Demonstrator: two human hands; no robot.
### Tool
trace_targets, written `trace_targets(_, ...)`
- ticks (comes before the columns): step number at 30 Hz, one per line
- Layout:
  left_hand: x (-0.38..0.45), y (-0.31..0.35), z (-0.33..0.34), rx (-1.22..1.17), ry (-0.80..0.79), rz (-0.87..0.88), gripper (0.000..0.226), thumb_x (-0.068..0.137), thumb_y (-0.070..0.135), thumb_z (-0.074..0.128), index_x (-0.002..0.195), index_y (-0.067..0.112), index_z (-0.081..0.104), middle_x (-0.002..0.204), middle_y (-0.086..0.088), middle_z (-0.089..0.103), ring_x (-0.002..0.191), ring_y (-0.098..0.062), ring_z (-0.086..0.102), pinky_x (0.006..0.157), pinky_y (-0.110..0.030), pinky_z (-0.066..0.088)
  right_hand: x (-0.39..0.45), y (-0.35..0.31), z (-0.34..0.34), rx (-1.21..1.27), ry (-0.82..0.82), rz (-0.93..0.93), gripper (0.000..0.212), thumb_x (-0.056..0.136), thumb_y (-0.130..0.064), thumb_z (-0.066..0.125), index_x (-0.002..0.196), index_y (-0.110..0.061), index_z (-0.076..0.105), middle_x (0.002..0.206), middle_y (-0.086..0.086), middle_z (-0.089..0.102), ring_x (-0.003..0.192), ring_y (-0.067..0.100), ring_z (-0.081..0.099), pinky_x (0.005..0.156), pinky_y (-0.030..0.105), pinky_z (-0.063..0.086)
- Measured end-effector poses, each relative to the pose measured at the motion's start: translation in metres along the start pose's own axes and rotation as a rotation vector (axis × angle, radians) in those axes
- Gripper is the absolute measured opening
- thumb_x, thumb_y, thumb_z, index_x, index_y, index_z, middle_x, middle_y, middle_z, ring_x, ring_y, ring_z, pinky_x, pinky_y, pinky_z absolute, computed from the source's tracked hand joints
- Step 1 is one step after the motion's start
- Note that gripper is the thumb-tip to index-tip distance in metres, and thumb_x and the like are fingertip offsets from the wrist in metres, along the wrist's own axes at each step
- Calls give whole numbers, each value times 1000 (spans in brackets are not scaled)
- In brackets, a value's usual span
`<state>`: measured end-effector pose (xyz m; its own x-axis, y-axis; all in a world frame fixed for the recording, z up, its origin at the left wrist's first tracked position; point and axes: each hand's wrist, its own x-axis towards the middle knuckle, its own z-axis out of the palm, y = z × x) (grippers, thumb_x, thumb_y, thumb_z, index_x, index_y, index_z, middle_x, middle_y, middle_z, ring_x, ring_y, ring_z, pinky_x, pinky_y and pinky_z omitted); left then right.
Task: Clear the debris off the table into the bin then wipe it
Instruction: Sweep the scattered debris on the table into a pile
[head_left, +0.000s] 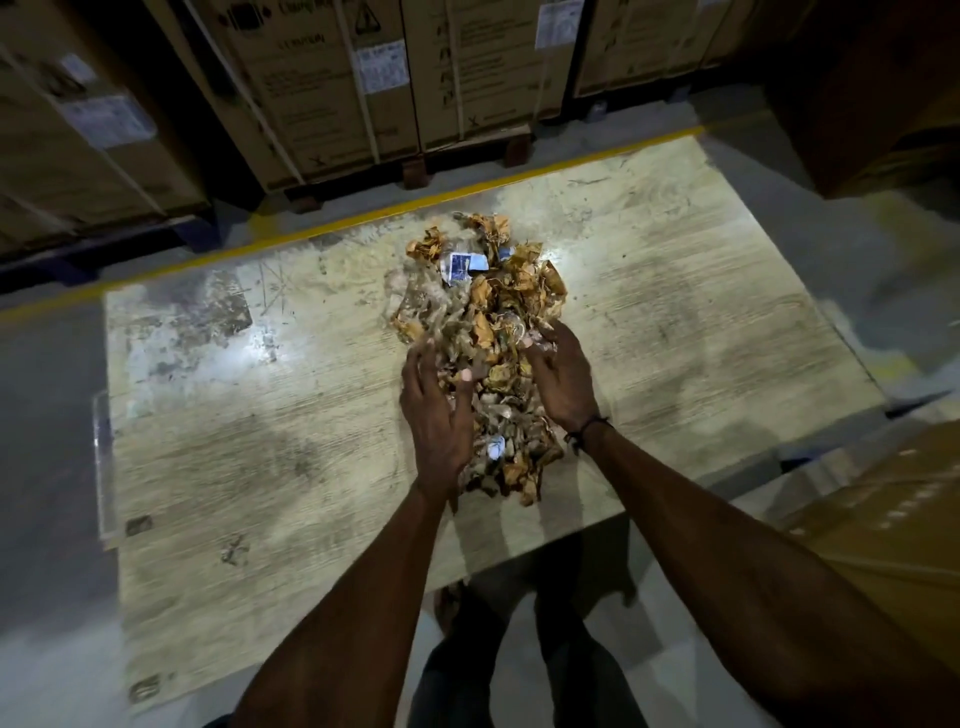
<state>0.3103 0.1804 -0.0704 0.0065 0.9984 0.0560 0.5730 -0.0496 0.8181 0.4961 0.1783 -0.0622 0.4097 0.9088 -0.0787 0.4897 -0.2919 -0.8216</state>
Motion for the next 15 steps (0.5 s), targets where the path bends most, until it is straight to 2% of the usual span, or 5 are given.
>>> trace_targets(4,-23,2,-17,15,-37,-31,73,105,68,29,165,26,23,174,-3,15,160,-27,15,126,-60,22,-19,3,-24,14,19,10,63,105,-44,56,155,-12,38,157,10,45,141,27,46,110,31,39)
trace_targets(8,-59,-3,-14,40,-5,-68,69,108,58,33,166,21,23,175,-3,11,162,-26,10,126,-60,20,-55,23,-25,16,52,55,78,100,-56,52,161,-14,28,167,9,31,153,26,31,122,48,35)
trace_targets(10,-77,-6,-1,63,6,-128,69,107,56,33,167,23,21,176,-2,7,163,-22,4,128,-58,15,-72,34,-13,2,58,59,85,98,-66,47,163,-17,23,170,7,23,157,23,23,124,52,32)
trace_targets(12,-89,-9,17,113,3,-184,70,106,55,34,168,26,17,177,-1,3,163,-21,1,130,-55,11,-84,41,3,-25,87,21,89,98,-73,40,164,-16,20,173,7,15,160,22,14,128,46,23)
trace_targets(15,-87,-5,44,229,38,-206,72,106,58,33,168,26,16,176,-7,5,163,-24,3,130,-52,7,-89,39,28,-69,145,-28,89,102,-68,36,164,-7,17,173,11,10,161,21,6,130,39,15)
